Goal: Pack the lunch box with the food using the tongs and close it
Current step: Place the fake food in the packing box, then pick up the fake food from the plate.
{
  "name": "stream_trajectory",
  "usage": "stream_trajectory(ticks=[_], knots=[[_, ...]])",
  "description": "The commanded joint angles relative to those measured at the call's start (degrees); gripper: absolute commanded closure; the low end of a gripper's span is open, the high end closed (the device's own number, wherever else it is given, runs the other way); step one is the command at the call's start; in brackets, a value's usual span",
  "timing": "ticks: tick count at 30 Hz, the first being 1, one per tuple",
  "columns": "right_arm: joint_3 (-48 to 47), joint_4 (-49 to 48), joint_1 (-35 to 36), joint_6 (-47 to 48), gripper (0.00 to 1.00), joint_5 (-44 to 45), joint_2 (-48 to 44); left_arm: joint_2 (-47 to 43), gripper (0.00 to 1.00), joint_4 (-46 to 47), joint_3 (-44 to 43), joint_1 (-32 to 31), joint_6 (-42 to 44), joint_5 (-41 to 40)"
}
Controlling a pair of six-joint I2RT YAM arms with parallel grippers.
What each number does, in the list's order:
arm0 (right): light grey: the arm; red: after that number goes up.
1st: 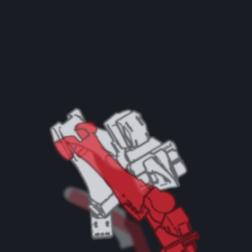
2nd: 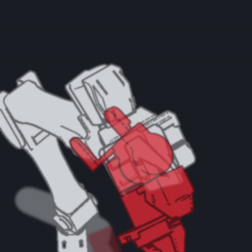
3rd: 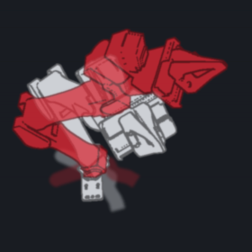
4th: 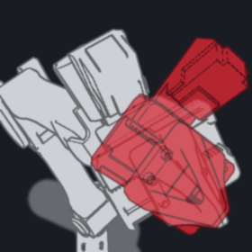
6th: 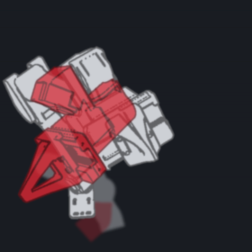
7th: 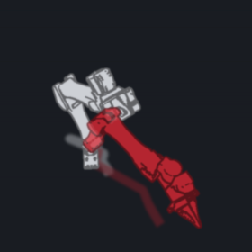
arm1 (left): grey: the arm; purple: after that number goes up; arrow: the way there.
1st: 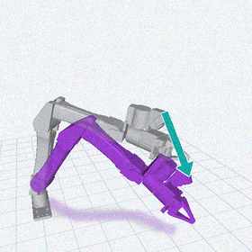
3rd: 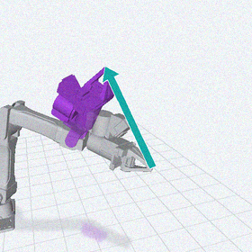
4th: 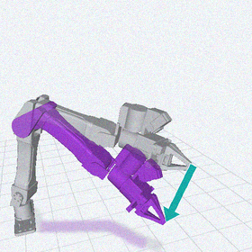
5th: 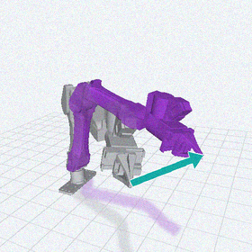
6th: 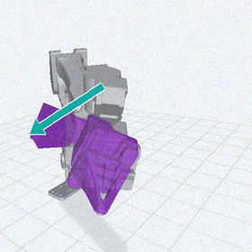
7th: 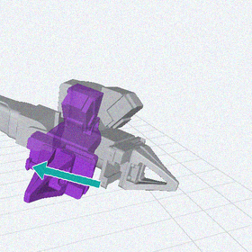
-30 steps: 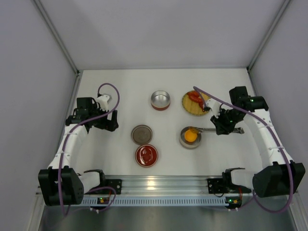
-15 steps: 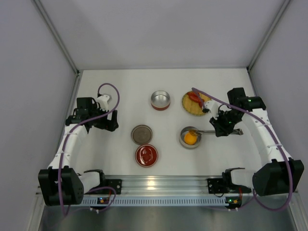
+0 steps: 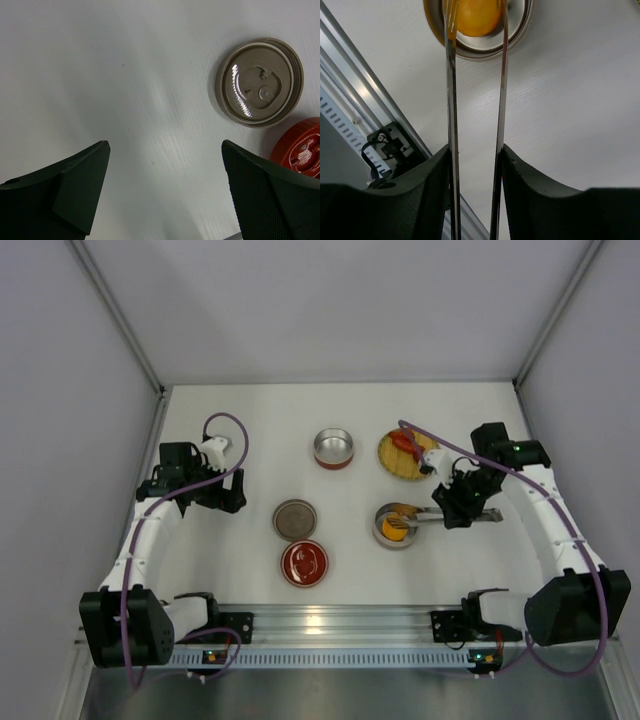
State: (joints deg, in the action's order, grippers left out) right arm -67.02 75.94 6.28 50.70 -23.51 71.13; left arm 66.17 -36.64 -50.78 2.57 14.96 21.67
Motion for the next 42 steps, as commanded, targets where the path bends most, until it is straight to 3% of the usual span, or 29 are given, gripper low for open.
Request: stream_trajectory(ticks=[1, 10, 18, 27, 31, 42], knots=[[-4.43, 7.47, 1.19, -0.42, 0.58, -3.73, 0.32, 0.27, 0.02, 0.26, -0.19, -0.11, 0.42, 1.44], [-11.37, 3.60, 1.19, -4.45, 0.59, -6.46, -1.26, -0.25, 0.02, -0.09, -0.02, -0.19, 1.03, 1.71], [-14.62, -8.24, 1.19, -15.95, 0.48, -3.23, 0.32, -0.78, 0.02, -0.18, -0.45, -0.20, 0.95, 2.94], [-16.12, -17.58, 1.19, -23.45, 0.61, 6.01, 5.58, -0.61, 0.02, 0.08, -0.19, -0.11, 1.04, 3.03], [-16.39, -19.77, 1.19, -23.80, 0.63, 12.86, 8.49, -0.43, 0.02, 0.34, 0.07, -0.11, 1.04, 3.03], [-18.23, -24.35, 1.19, -19.68, 0.64, 17.09, 16.57, 0.89, 0.02, 0.87, 0.51, -0.20, 1.21, 3.38]])
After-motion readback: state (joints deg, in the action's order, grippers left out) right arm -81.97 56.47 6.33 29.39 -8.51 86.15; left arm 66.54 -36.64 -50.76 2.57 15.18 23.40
